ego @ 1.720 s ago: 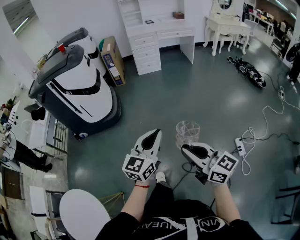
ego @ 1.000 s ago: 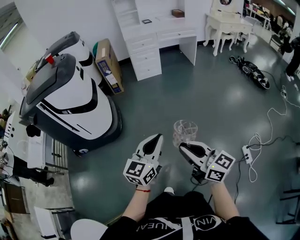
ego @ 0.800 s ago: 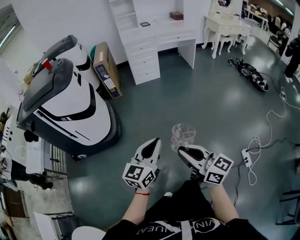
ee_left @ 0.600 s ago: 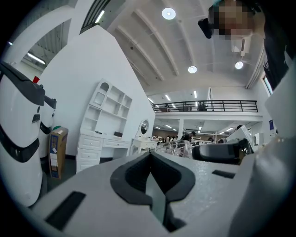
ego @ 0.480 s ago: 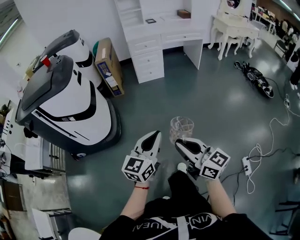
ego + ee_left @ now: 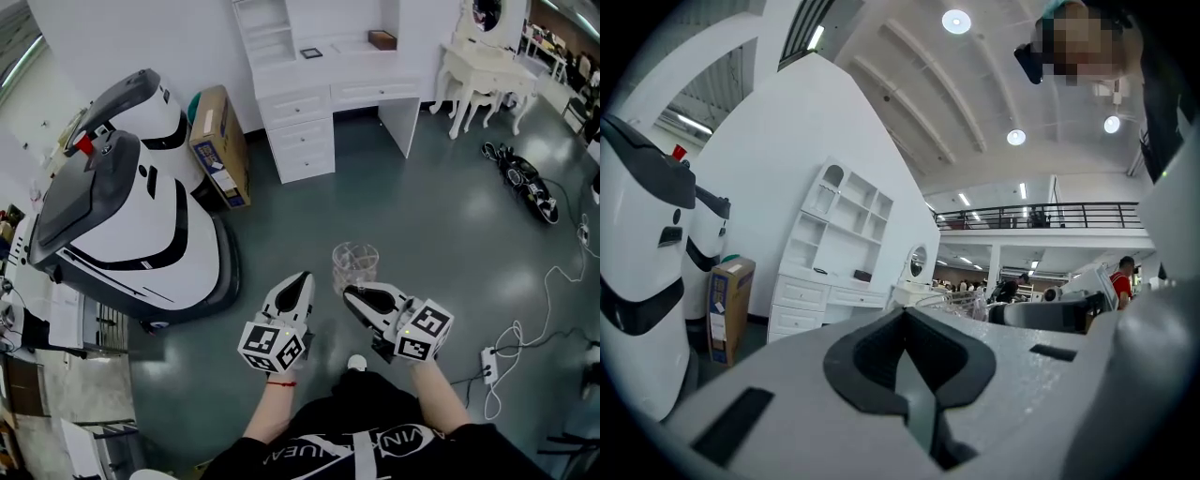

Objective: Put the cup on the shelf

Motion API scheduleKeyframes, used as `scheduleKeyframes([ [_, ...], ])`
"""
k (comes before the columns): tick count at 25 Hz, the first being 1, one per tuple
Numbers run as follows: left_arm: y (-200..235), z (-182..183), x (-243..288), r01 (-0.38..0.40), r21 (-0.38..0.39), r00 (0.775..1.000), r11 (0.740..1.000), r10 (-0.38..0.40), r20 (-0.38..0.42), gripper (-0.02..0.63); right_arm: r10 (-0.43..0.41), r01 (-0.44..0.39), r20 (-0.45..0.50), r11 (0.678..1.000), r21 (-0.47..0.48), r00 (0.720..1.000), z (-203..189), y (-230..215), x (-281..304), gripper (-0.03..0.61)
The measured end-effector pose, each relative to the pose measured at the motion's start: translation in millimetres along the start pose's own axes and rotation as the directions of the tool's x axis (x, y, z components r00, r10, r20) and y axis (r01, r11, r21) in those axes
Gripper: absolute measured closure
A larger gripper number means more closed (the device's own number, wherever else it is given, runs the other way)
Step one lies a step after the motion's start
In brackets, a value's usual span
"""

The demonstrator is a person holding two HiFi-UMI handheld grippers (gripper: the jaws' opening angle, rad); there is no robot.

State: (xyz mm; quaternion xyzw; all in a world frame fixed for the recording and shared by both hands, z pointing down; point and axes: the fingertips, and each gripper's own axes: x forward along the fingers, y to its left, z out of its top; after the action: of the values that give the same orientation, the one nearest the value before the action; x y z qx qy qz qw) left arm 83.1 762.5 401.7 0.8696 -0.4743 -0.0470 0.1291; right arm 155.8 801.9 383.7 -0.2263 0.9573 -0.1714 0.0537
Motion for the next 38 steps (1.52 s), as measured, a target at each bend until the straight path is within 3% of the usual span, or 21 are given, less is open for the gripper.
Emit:
scheduleKeyframes([
  [13,4.9,-2.0,87.5,-0.057,0.007,0.998,0.998,0.057,0.009,0.609,0.066,-0.066,-0.030,0.998,-0.002,0.997,21.2,-83.3,-1.1,0.555],
  [22,25.6,0.4,142.5,-0.039,0.000,0.999,0.999,0.039,-0.002,0.609,0.040,-0.040,-0.014,0.999,0.001,0.999,38.7,-137.4,11.2,0.554],
  [31,77.2,23.6,231.8,0.005,-0.002,1.000,1.000,-0.005,-0.010,0.609,0.005,-0.005,-0.013,1.000,-0.022,1.000,72.8,-215.8,60.1,0.554],
  [38,145.2,48.4,295.4,0.007,-0.007,1.000,1.000,-0.007,-0.028,0.609,-0.014,0.014,0.000,1.000,-0.008,1.000,100.6,-281.7,120.7,0.554],
])
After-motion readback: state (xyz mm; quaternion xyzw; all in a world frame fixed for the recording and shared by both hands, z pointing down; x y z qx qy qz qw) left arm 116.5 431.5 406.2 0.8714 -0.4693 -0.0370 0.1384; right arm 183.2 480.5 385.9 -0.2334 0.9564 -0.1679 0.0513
